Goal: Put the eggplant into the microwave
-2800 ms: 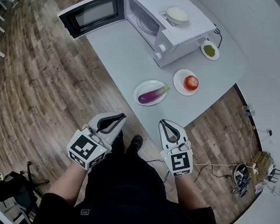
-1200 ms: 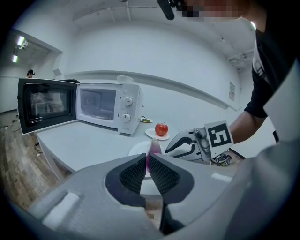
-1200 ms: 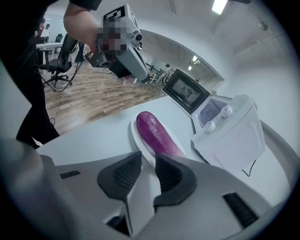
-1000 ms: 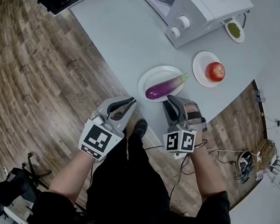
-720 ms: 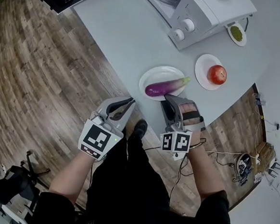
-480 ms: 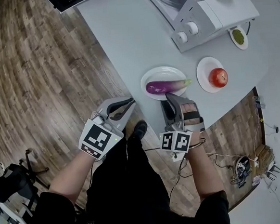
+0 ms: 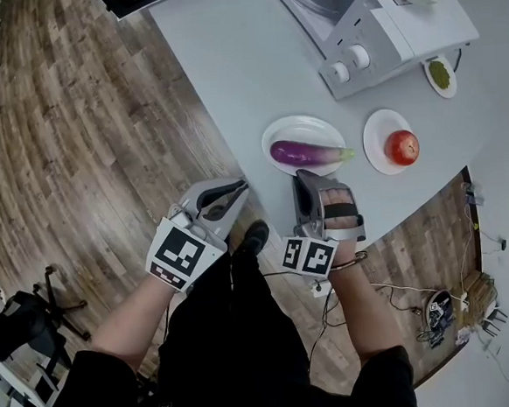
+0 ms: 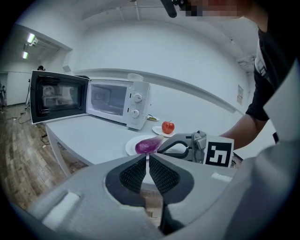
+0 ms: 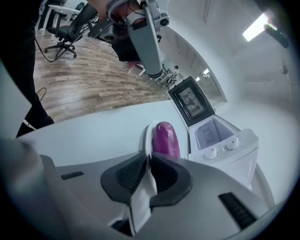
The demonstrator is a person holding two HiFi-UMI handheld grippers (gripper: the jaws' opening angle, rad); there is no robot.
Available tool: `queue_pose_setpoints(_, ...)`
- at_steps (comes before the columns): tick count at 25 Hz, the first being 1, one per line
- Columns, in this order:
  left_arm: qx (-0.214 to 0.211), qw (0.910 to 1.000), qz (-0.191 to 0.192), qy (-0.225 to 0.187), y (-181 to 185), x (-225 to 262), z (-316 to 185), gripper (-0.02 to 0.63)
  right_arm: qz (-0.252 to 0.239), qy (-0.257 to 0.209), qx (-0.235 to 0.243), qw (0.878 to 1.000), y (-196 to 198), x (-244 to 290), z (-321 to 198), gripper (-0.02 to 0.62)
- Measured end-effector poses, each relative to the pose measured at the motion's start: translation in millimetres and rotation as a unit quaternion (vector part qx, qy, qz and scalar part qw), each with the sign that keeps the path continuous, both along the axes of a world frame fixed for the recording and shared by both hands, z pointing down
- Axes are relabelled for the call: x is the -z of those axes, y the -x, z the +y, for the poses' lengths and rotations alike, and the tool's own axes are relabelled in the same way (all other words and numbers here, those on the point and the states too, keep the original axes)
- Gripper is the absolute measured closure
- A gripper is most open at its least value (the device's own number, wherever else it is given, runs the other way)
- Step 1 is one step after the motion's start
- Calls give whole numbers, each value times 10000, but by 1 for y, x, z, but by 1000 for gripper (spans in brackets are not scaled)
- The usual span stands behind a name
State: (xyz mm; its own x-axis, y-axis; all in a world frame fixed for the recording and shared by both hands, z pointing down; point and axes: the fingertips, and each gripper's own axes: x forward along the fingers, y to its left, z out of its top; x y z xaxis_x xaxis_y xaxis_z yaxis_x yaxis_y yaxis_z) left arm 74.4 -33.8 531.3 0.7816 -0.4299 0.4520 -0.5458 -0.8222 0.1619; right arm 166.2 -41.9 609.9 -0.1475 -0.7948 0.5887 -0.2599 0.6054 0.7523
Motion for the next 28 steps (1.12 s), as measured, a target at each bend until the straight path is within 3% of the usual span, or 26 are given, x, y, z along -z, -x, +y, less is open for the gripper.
queue_pose_setpoints(18,-15,10000,-93,-8,3,-6,6,578,195,-492,-116,9985,-5,8,-1,566)
queue_pose_setpoints(28,-59,9999,-118,3,2,-12,10,578,673,-912,-11,9936,-10,12,5,572)
